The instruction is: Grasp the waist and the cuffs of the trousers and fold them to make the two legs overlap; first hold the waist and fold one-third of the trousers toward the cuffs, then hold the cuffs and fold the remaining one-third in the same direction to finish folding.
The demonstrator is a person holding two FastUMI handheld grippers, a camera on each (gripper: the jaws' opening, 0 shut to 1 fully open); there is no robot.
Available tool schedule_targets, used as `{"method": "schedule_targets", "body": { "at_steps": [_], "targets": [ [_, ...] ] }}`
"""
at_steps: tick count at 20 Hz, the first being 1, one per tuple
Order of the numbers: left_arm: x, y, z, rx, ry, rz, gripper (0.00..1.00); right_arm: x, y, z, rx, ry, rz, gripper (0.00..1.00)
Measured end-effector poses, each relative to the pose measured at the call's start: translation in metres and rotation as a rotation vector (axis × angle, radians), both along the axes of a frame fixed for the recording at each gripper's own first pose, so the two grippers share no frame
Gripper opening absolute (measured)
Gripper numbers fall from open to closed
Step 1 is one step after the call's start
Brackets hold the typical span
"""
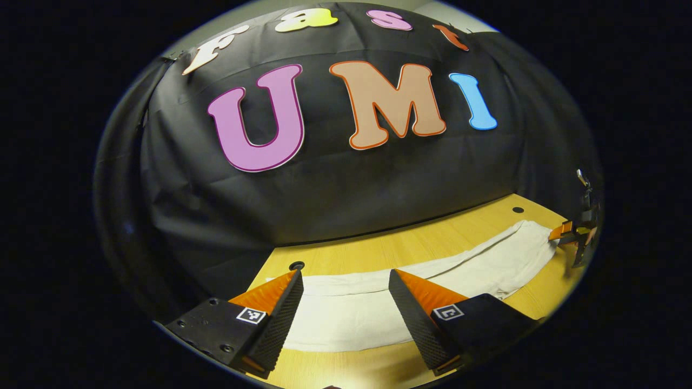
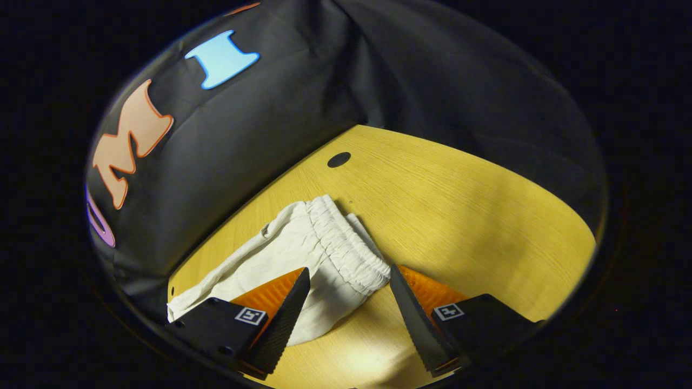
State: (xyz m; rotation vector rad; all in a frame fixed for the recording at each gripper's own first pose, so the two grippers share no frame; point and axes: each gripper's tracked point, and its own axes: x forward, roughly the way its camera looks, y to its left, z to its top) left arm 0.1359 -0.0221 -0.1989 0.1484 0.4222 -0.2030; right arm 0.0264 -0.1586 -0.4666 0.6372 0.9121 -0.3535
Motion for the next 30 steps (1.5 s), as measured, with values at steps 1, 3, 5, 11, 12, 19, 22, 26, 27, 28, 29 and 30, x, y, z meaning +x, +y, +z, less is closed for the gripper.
{"method": "schedule_targets", "body": {
  "at_steps": [1, 3, 5, 11, 12, 19, 22, 26, 27, 28, 29, 30],
  "targets": [
    [-0.002, 0.004, -0.001, 0.005, 0.003, 0.006, 0.96, 0.000, -0.001, 0.000, 0.007, 0.008, -0.013, 0.92],
    [-0.004, 0.010, -0.002, 0.007, 0.009, 0.018, 0.96, 0.004, -0.003, -0.004, 0.001, 0.007, -0.037, 0.91],
    [-0.007, 0.014, -0.004, 0.007, 0.016, 0.029, 0.96, -0.003, -0.014, -0.011, -0.041, 0.037, -0.054, 0.80],
    [-0.016, 0.007, -0.004, 0.006, 0.029, 0.040, 0.96, 0.000, -0.014, -0.009, -0.006, 0.035, -0.012, 0.17],
    [-0.017, 0.004, -0.003, 0.005, 0.031, 0.044, 0.96, 0.000, -0.017, -0.005, -0.011, 0.027, 0.003, 0.16],
    [-0.039, -0.010, 0.017, 0.007, 0.014, 0.084, 0.96, 0.004, -0.041, 0.031, -0.054, 0.011, 0.038, 0.16],
    [-0.039, -0.013, 0.021, 0.014, 0.008, 0.063, 0.96, 0.013, -0.034, 0.057, -0.081, -0.041, 0.042, 0.19],
    [-0.034, -0.006, 0.016, 0.003, 0.020, 0.052, 0.96, 0.032, -0.020, 0.108, -0.097, -0.140, 0.092, 0.16],
    [-0.034, -0.003, 0.013, -0.005, 0.027, 0.053, 0.96, 0.035, -0.010, 0.115, -0.104, -0.161, 0.109, 0.16],
    [-0.035, -0.001, 0.011, -0.014, 0.033, 0.051, 0.96, 0.040, 0.001, 0.128, -0.102, -0.187, 0.125, 0.16],
    [-0.034, 0.003, 0.009, -0.024, 0.035, 0.055, 0.96, 0.046, 0.014, 0.140, -0.095, -0.214, 0.142, 0.16],
    [-0.034, 0.005, 0.008, -0.035, 0.036, 0.054, 0.96, 0.051, 0.025, 0.150, -0.094, -0.236, 0.161, 0.16]
  ]
}}
